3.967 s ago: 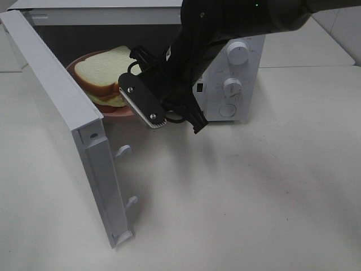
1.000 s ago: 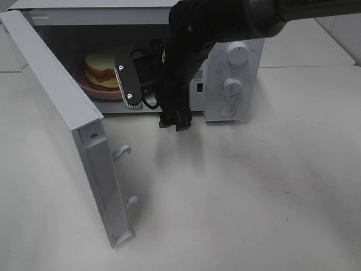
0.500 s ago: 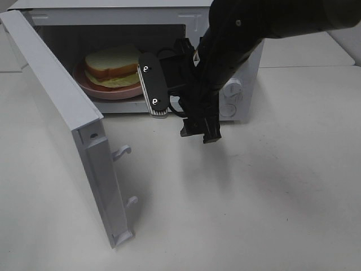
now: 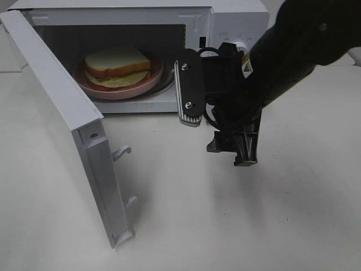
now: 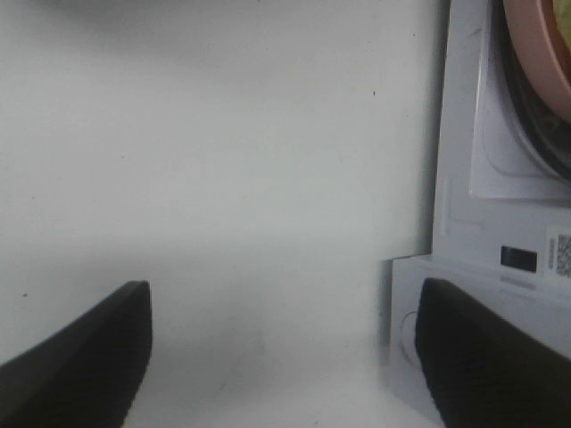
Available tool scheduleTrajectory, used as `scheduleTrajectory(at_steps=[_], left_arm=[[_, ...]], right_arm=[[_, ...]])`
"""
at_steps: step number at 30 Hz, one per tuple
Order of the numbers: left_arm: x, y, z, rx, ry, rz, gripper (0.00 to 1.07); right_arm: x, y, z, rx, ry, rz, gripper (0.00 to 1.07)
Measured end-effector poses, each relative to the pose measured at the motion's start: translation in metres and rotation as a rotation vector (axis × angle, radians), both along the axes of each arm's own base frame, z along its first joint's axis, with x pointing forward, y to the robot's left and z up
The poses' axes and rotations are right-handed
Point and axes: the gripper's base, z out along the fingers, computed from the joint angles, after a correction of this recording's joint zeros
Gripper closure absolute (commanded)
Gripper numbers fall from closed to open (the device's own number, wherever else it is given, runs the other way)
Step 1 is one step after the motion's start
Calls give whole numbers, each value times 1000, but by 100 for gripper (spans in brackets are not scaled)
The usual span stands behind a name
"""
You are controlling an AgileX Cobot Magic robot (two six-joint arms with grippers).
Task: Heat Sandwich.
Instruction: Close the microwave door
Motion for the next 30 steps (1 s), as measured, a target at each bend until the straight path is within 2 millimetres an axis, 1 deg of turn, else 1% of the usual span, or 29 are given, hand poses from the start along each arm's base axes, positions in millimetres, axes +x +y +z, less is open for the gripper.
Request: scheduleTrajectory(at_steps=[3,6,8,9,12,13,14,17,18,19,22,23,25,27,28,30], left_arm=[[0,0,0,0,0,0,7],[0,0,0,0,0,0,7],[0,0,0,0,0,0,7],[0,0,0,0,0,0,7],[0,0,0,0,0,0,7],[0,0,0,0,0,0,7],[0,0,0,0,0,0,7],[0,0,0,0,0,0,7],[0,0,0,0,0,0,7],[0,0,0,0,0,0,7],[0,0,0,0,0,0,7],[0,0,0,0,0,0,7],[0,0,0,0,0,0,7],[0,0,0,0,0,0,7],[0,0,0,0,0,0,7],[0,0,0,0,0,0,7]], right_arm=[[-7,-5,3,24,8,-41,31],[-21,-17,9,72,21,-121,31],[-25,-19,9,81,27,-140,31],[-32,-25,11,90,40,-170,31],[-43,-34,17,114,52,-222,31],[-43,-34,17,114,52,-222,31],[-50,-39,22,137,64,-270,31],[-58,-46,29,168,93,-359,31],[-58,-46,29,168,93,-359,31],[-64,-51,35,190,112,-421,31],[-74,-59,42,208,149,-517,31],[-74,-59,42,208,149,-517,31],[-83,-68,49,220,182,-605,31],[-90,-73,53,219,203,-653,31],[-90,-73,53,219,203,-653,31],[-101,-82,59,214,227,-713,31]])
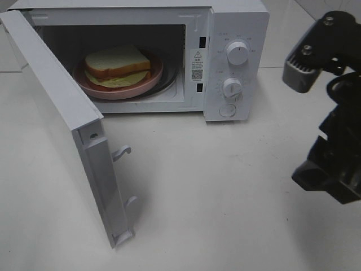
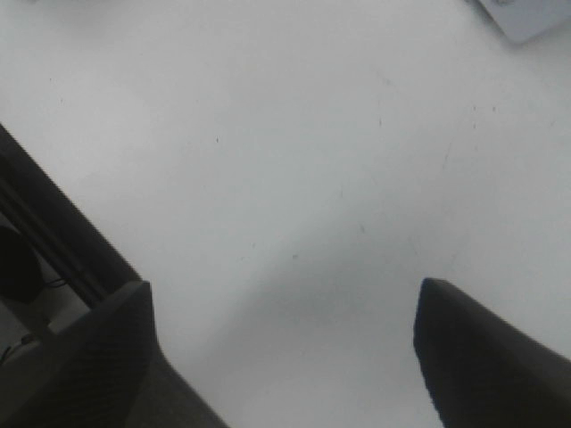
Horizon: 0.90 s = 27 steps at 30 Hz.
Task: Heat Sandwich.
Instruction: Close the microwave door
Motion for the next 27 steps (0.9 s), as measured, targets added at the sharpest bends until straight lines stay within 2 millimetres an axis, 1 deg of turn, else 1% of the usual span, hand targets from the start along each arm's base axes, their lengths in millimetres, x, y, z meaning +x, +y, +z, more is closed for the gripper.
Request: scheduleTrajectory(at_steps=[2,3,4,6,7,8,10,12,13,15,17,18,19,22,23,24,27], left_arm=[[0,0,0,0,0,0,7],[0,0,0,0,0,0,7],[0,0,0,0,0,0,7],[0,0,0,0,0,0,7],[0,0,0,0,0,0,7],[0,0,0,0,0,0,7],[0,0,0,0,0,0,7],[0,0,0,0,0,0,7],[0,0,0,0,0,0,7],[0,0,0,0,0,0,7],[0,0,0,0,0,0,7],[0,0,0,0,0,0,7],[0,0,0,0,0,0,7],[0,0,0,0,0,0,7],[0,0,0,0,0,0,7],[0,0,0,0,0,0,7],[0,0,0,0,0,0,7]], right_arm=[[-7,-6,4,-6,21,-29,31],[-7,-6,4,-6,21,-29,31],[-16,-13,8,-10,35,-51,31],[-24,-20,13,-12,41,-66,31],[-24,-20,13,-12,41,-66,31],[-33,-27,19,-1,31,-75,31],[-43,-34,25,13,15,-79,31],[-57,-46,34,43,-16,-96,31],[-57,-46,34,43,-16,-96,31],[-65,-54,39,74,-39,-129,31],[-74,-64,43,106,-69,-175,31],[-81,-73,48,139,-111,-221,31],[-81,-73,48,139,-111,-221,31],[-92,-84,52,181,-161,-282,31],[-100,-90,55,214,-200,-321,31],[-100,-90,55,214,-200,-321,31],[-112,-98,54,246,-244,-376,31]])
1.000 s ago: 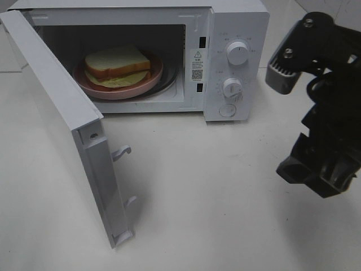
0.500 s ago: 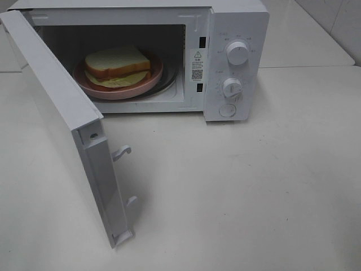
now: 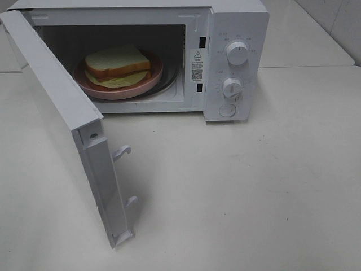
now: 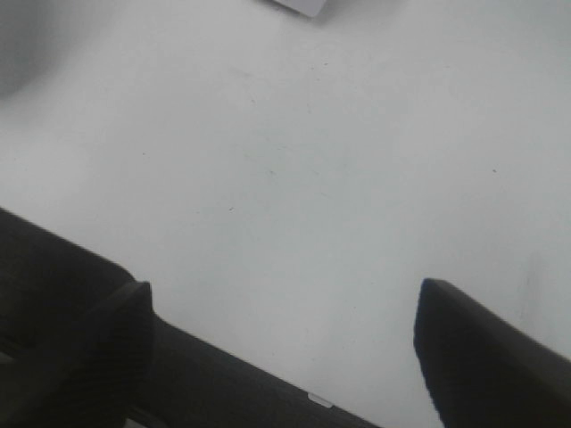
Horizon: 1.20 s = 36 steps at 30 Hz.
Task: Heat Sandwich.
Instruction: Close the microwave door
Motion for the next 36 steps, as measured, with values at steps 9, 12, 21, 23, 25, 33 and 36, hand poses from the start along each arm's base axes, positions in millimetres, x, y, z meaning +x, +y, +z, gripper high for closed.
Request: scheduleTrajectory(at_steps=[9,12,21,23,25,33,36], left_arm=[[0,0,0,0,0,0,7],[0,0,0,0,0,0,7],[0,0,0,0,0,0,7],[0,0,0,0,0,0,7],[0,0,0,0,0,0,7],[0,0,0,0,0,0,7],[0,0,0,0,0,0,7]], right_arm=[[-28,-15,-35,53,-73,-174,31],[-34,-17,-51,64,-115,-225,31],[-45,-18,-60,123,-254,-332,31],[-46,-19,-62,131,-272,-340,31],[-48,-18,-66,149,-316,-364,31],[-49,-17,-66,165,-324,-371,31],[-49,-17,-66,165,-324,-371,31]])
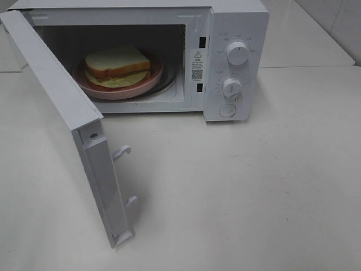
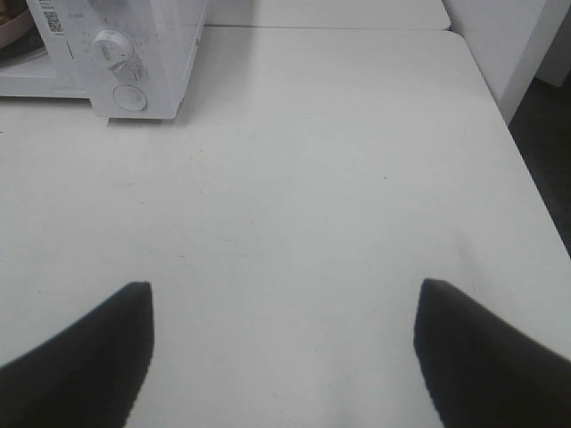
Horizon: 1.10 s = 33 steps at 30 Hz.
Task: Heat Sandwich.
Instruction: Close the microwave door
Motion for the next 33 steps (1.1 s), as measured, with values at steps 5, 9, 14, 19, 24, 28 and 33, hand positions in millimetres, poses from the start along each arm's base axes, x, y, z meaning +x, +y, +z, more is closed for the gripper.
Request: scheduleTrajectory(at_steps=[5,9,14,19,24,28,33], left_arm=[[0,0,0,0,0,0,7],[0,0,0,0,0,0,7],[0,0,0,0,0,0,7],[0,0,0,0,0,0,7],[0,0,0,0,0,0,7],[0,0,0,0,0,0,7],[0,0,0,0,0,0,7]], right_arm=[[0,0,0,0,0,0,31],[0,0,0,0,0,0,31],[0,0,0,0,0,0,31],[0,0,0,0,0,0,31],[0,0,0,0,-1,0,32],[0,0,0,0,-1,0,32],[0,0,0,0,-1,0,32]])
